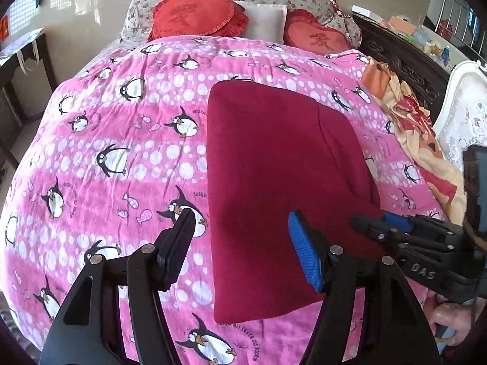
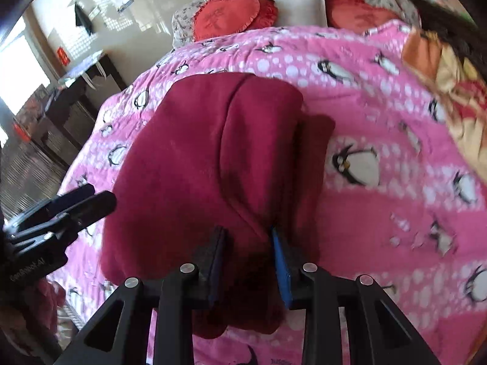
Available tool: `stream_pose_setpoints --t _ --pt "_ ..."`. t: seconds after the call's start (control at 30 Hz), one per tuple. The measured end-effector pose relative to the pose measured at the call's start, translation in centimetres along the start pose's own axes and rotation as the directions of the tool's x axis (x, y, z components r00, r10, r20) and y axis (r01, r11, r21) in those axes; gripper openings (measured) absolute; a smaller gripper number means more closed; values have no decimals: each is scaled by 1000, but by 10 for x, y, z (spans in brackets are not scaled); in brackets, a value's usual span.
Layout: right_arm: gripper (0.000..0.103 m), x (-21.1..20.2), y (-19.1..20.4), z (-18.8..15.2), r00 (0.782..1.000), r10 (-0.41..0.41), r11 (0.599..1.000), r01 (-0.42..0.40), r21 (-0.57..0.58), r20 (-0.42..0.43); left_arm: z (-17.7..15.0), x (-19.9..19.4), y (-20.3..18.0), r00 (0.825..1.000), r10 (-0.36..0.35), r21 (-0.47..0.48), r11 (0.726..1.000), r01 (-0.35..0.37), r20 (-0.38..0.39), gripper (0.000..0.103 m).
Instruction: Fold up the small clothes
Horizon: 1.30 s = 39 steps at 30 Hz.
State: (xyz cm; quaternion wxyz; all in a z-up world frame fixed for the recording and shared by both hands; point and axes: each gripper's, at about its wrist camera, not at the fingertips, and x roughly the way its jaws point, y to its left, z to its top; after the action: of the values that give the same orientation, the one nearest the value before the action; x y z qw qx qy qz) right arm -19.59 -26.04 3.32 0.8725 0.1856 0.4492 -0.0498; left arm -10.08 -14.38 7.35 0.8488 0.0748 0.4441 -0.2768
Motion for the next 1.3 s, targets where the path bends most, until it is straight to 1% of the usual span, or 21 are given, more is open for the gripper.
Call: stream_pose_setpoints --t 0.13,0.27,0.37,0.53,0.63,0.67,0.73,0.87,0.9,0.97,1.03,1.07,1.13,1.3 --pt "29 -16 9 1 999 -21 999 22 -32 28 0 -2 -1 1000 10 0 1000 -10 7 64" --pt "29 -41 18 7 996 -4 1000 7 -27 93 -2 -4 1 1000 10 -20 1000 -10 16 64" --pt "29 -47 26 13 992 5 999 2 -50 130 -2 -6 0 999 27 -18 999 -26 22 64" --pt "29 -29 32 23 991 3 997 8 -78 137 -5 -7 2 999 50 -27 998 -49 22 64" --pt "29 2 24 17 996 -79 994 82 -72 47 -7 -8 5 998 59 -33 998 -58 18 64" --pt "29 7 20 12 996 -79 995 81 -61 40 -8 -9 6 998 62 -33 998 -61 21 64" --pt "29 1 18 9 996 -64 996 68 -55 69 -9 -11 7 997 70 -30 997 -70 27 64" --pt "29 -19 20 11 994 -56 997 62 -53 97 -8 -14 8 996 74 -42 996 -73 39 64" --pt "30 -23 21 11 993 -50 997 56 -51 105 -8 -15 8 996 75 -46 996 -73 45 64" --pt "34 -35 23 9 991 -44 998 50 -46 129 -7 -18 7 996 76 -51 996 -73 54 64" --pt "43 -45 28 8 987 -46 997 54 -52 152 -5 -20 6 995 81 -47 996 -78 61 64" --pt "44 -49 30 7 985 -53 996 63 -59 165 -5 -21 5 994 85 -46 996 -82 64 64" --pt "46 -54 34 6 981 -70 994 84 -74 182 -4 -22 4 995 82 -43 996 -80 64 64" --pt "46 -59 39 4 976 -103 989 121 -87 192 -2 -26 3 994 78 -46 996 -75 71 64"
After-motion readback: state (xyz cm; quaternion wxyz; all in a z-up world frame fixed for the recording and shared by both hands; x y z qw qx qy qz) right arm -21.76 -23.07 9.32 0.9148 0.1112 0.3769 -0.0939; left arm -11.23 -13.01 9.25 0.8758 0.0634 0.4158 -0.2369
